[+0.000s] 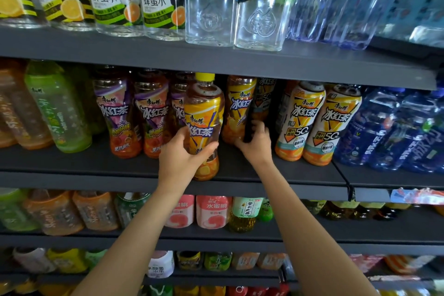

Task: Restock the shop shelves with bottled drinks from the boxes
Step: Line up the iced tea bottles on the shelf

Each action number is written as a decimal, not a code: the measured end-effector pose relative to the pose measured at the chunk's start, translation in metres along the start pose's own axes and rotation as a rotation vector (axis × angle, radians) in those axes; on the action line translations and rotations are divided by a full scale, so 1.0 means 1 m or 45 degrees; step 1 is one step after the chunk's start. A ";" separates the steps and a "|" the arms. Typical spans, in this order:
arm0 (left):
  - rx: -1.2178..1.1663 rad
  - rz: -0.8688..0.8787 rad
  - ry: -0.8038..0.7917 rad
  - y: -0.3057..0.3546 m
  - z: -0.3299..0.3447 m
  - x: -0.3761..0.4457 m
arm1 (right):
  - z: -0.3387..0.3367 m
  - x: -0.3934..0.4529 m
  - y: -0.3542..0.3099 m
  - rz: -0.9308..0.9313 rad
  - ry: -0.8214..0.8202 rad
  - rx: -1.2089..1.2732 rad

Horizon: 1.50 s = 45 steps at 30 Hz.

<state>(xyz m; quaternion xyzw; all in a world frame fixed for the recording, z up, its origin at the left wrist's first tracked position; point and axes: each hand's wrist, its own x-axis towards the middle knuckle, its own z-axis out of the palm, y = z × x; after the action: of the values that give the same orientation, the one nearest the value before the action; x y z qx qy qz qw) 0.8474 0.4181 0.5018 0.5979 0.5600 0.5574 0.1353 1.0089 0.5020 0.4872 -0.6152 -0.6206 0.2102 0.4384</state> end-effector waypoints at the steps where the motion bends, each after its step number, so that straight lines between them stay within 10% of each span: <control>1: 0.014 0.013 -0.014 0.004 0.003 -0.001 | -0.008 -0.003 0.002 -0.016 -0.041 0.086; 8: 0.035 0.017 -0.190 0.025 0.046 0.011 | -0.042 -0.029 -0.001 -0.041 -0.647 0.407; 16: 0.138 0.065 -0.189 0.017 0.056 0.009 | -0.018 -0.035 -0.013 -0.178 -0.069 0.066; 23: 0.210 -0.005 0.333 -0.008 0.033 -0.012 | -0.026 -0.024 -0.012 -0.013 -0.303 0.048; 28: 0.323 -0.129 0.379 -0.008 0.031 -0.002 | -0.013 -0.032 -0.016 -0.050 0.003 -0.112; 45: 0.344 -0.206 0.376 -0.012 0.029 -0.001 | -0.005 -0.040 -0.027 0.022 0.025 -0.120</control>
<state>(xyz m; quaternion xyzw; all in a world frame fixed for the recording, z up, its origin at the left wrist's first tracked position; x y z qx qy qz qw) 0.8651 0.4351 0.4820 0.4753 0.6895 0.5462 0.0147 0.9913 0.4582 0.5003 -0.6424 -0.6202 0.1787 0.4132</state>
